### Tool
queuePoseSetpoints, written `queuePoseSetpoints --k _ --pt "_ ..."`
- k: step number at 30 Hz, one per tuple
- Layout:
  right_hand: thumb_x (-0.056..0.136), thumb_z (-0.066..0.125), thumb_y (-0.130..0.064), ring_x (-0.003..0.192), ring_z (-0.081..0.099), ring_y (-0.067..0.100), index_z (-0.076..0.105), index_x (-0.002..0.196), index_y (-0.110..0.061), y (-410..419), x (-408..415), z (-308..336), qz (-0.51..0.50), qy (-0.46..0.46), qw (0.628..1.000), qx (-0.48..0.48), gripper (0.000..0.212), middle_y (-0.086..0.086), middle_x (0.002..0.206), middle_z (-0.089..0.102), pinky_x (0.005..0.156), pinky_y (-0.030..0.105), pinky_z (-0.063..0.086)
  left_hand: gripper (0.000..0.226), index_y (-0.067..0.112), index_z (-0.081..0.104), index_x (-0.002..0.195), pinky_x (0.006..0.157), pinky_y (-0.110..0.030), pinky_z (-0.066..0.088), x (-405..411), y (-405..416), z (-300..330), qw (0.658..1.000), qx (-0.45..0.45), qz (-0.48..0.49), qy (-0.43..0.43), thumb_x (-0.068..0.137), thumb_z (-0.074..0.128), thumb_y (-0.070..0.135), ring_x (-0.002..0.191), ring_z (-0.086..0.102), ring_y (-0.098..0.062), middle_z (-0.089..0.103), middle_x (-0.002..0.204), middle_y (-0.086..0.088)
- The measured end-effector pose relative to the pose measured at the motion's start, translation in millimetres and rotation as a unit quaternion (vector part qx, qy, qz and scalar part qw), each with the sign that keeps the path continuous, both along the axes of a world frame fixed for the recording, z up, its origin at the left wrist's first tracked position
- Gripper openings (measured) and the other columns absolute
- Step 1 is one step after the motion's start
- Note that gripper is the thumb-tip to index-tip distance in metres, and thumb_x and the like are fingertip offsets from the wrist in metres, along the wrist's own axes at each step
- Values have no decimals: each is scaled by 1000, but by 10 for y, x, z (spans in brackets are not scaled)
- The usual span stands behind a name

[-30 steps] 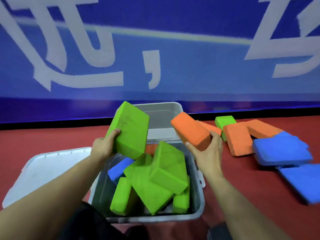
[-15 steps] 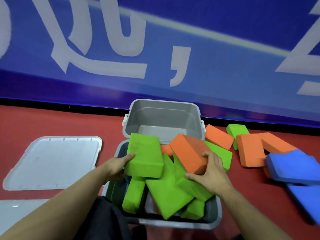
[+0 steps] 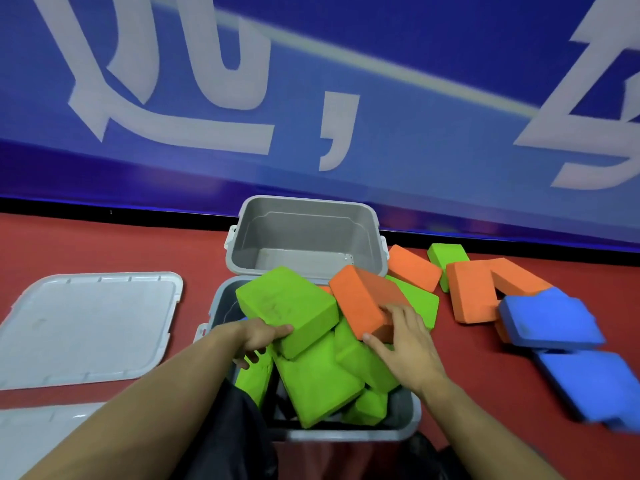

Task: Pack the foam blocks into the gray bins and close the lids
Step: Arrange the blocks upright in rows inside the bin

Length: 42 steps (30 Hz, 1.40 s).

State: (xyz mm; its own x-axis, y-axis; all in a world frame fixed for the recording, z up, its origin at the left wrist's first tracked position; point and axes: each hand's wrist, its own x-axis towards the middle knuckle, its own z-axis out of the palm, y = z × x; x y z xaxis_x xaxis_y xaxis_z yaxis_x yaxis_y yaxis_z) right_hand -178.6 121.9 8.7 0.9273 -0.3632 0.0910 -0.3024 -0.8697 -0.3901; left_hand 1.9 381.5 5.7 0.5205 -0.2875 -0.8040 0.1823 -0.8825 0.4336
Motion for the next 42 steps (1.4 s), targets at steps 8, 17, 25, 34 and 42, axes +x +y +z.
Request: queuePoseSetpoints --k 8,17,25,34,42 --pt "94 48 -64 141 43 14 52 142 -25 247 70 112 154 -85 980 -90 62 -7 149 49 124 37 24 62 15 59 106 64 -28 48 4 145 125 997 -27 58 -32 91 46 74 79 62 -24 66 97 -6" --pt "94 53 -63 132 47 13 44 146 -33 798 509 376 205 53 977 -16 61 -12 142 52 107 36 42 67 9 69 94 85 -39 56 16 635 293 970 -74 53 -225 93 45 72 84 71 -28 74 88 -7" --pt "98 55 -56 67 67 27 63 112 0 810 709 415 109 261 931 229 59 13 90 75 52 31 53 67 30 61 100 91 -38 53 -215 990 867 945 -104 69 -301 78 39 89 93 68 -17 70 104 4" --pt "88 55 -72 86 72 22 49 137 -19 563 578 402 95 220 946 217 73 1 96 70 74 36 56 59 22 61 111 92 -40 52 -407 900 701 956 -85 60 -272 89 46 76 95 66 -20 67 104 1" --pt "93 61 -57 76 75 34 19 158 -25 927 831 428 13 198 927 320 83 7 98 68 64 42 64 75 19 59 126 97 -36 48 -90 659 397 963 -135 88 -216 83 51 80 109 62 -18 65 121 2"
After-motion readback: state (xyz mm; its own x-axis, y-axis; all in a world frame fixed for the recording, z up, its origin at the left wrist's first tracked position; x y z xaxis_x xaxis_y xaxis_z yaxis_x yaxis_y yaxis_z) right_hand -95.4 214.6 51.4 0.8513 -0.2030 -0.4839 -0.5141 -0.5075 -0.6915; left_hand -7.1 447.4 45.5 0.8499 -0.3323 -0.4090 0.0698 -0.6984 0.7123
